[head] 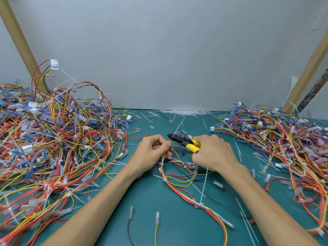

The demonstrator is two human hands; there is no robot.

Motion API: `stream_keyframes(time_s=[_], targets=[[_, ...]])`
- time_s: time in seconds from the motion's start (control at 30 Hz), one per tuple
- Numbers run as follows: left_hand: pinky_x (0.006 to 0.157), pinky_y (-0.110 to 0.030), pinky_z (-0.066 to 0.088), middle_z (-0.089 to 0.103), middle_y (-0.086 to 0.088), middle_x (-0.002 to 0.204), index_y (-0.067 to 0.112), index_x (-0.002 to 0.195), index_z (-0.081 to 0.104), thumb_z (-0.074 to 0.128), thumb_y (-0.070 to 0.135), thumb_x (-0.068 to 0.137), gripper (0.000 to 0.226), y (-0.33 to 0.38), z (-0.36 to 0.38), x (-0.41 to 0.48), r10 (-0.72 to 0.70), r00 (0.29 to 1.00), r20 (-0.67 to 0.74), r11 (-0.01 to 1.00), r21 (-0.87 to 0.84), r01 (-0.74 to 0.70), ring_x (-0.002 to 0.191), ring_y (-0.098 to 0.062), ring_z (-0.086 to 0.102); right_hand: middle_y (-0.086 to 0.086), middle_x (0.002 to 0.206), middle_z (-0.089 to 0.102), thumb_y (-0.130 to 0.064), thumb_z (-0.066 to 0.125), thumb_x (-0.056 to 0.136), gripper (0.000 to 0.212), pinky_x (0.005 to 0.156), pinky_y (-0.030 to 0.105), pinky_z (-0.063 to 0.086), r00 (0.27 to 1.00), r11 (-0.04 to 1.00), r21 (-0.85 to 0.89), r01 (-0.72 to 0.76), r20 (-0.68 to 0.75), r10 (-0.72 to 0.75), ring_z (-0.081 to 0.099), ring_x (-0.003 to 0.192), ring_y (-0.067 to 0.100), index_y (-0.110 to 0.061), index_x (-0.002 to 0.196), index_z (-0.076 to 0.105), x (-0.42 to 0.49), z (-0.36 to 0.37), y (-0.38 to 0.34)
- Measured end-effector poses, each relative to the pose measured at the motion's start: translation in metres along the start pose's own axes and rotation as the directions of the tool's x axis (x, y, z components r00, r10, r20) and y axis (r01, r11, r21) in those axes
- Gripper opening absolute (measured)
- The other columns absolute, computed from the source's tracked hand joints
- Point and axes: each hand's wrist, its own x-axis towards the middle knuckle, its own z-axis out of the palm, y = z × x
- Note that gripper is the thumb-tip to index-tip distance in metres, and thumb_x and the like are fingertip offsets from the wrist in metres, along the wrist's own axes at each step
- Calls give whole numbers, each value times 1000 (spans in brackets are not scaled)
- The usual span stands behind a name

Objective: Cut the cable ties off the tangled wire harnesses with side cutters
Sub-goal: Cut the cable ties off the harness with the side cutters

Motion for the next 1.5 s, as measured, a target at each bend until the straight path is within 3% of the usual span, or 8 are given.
stream_keyframes(time_s=[0.27,0.6,0.8,0.93,1.0,1.1,1.27,1.5], targets=[[72,-27,52,72,-2,69,7,80,62,60,15,95,18,-2,-1,1,-42,999,-23,998,43,43,68,-13,65,-5,59,42,-37,46,57,24,55,32,29,994,1000,6,-23,-111,24,46,64,33,-26,78,45,-6,20,-3],[59,-13,44,63,1,60,3,81,62,60,10,95,15,12,0,-2,-82,996,-15,995,-66,81,54,-5,56,-4,52,41,-34,49,55,25,48,30,23,972,999,24,-40,-231,44,41,57,34,-23,76,42,-11,27,-3],[55,-20,38,54,6,59,11,78,61,63,16,94,17,8,2,-3,-22,998,-54,997,75,26,52,-5,43,-5,56,39,-32,53,63,21,52,33,26,968,999,30,-35,-247,41,39,61,35,-25,80,44,-15,27,-3],[59,-38,48,69,-8,67,14,74,69,66,20,91,18,5,5,-4,50,989,-139,993,113,-34,55,-13,49,-3,59,46,-33,52,62,23,52,32,29,969,998,35,-44,-240,51,44,63,36,-22,82,47,-16,26,-4],[57,-31,43,70,-8,67,19,73,70,67,24,89,17,5,3,-5,88,986,-140,984,165,-64,52,-13,47,-2,62,52,-34,48,61,24,51,31,30,968,999,33,-37,-246,44,52,66,37,-22,82,47,-18,27,-4],[55,-23,39,66,7,60,22,73,67,68,21,90,17,5,-4,-6,105,990,-98,951,302,-71,51,-8,47,-4,63,51,-37,46,62,26,52,31,30,971,1000,14,-1,-239,5,55,69,36,-24,84,50,-20,26,-4],[60,-24,42,65,10,64,18,83,68,64,23,93,12,6,-21,-8,8,999,47,941,339,-23,58,-5,51,-5,63,46,-35,49,66,20,52,31,26,979,997,-25,70,-189,-73,44,64,31,-22,80,42,-13,25,-1],[54,-23,38,63,2,54,16,80,72,64,25,93,18,9,-17,-22,37,999,-14,940,341,-30,49,-6,49,-6,63,45,-33,47,63,19,50,30,22,969,993,-59,101,-219,-111,40,62,28,-26,78,36,-16,27,-2]])
